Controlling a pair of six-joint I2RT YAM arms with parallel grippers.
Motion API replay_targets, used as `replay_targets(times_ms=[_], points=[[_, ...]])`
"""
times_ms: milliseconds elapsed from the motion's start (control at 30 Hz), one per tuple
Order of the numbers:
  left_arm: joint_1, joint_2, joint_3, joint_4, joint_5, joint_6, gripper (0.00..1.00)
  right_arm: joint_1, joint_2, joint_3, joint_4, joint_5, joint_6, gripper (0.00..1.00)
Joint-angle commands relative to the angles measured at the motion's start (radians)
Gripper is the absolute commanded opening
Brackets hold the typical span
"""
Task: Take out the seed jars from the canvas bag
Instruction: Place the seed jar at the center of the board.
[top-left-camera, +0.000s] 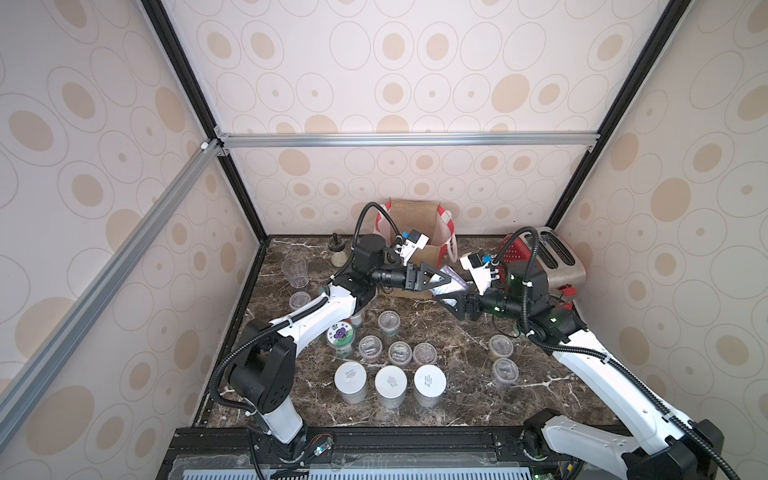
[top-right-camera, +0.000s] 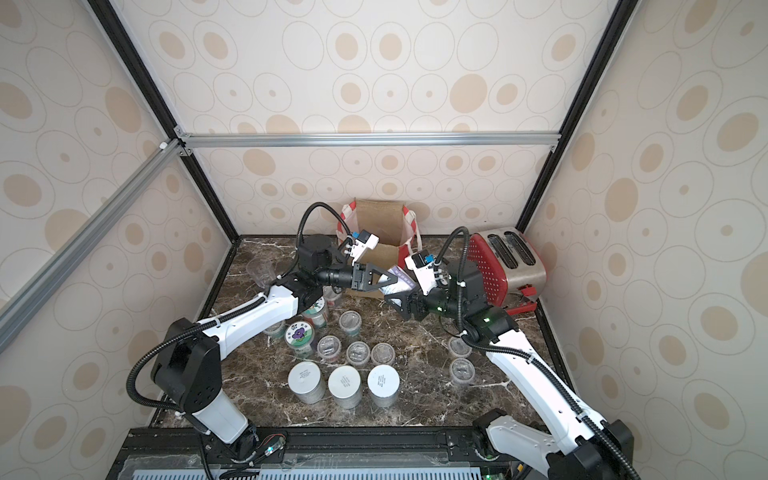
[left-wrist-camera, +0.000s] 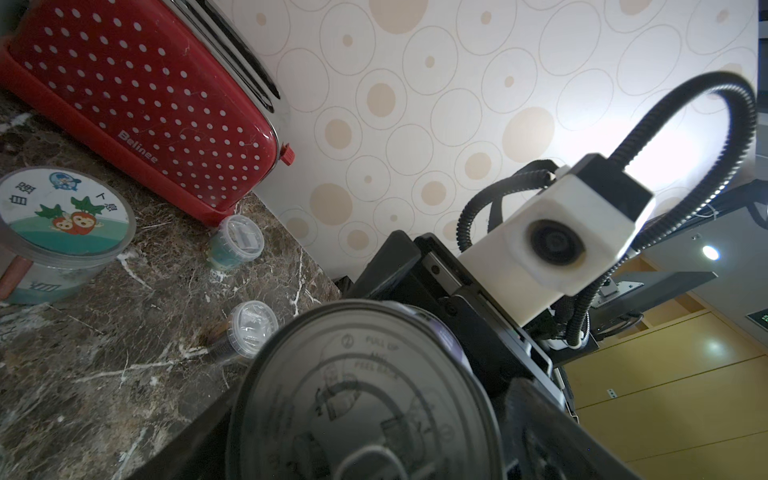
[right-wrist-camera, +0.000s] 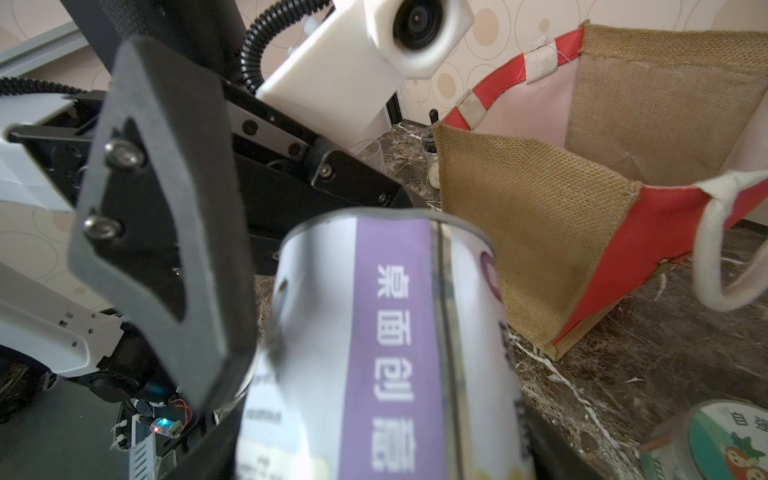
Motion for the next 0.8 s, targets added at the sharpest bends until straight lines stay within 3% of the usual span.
replay_targets(times_ms=[0,167,400,467,633,767], points=[[-0.007,0.002,-0.006,0.204,0.071,-0.137,0.86,-0.002,0.006,-0.012,0.035,-0.026,-0.018,0.68],[-0.008,0.025,-0.017,0.310,0.080,-0.219,0.64,-0.002,0.013,-0.013,0.029,-0.034,-0.023,0.72],[-0.008,0.038,-0.019,0.292,0.063,-0.200,0.60,-0.003,0.005,-0.016,0.019,0.013,-0.023,0.92],[-0.006,0.036,-0.005,0.195,0.030,-0.123,0.59,-0.003,-0.010,-0.020,0.011,0.061,-0.019,1.00],[-0.009,0.036,0.114,-0.314,-0.205,0.251,0.58,-0.002,-0.094,-0.066,0.024,0.200,0.032,1.00],[-0.019,0.033,0.128,-0.434,-0.419,0.352,0.57,-0.002,-0.184,-0.121,0.024,0.407,0.102,1.00]])
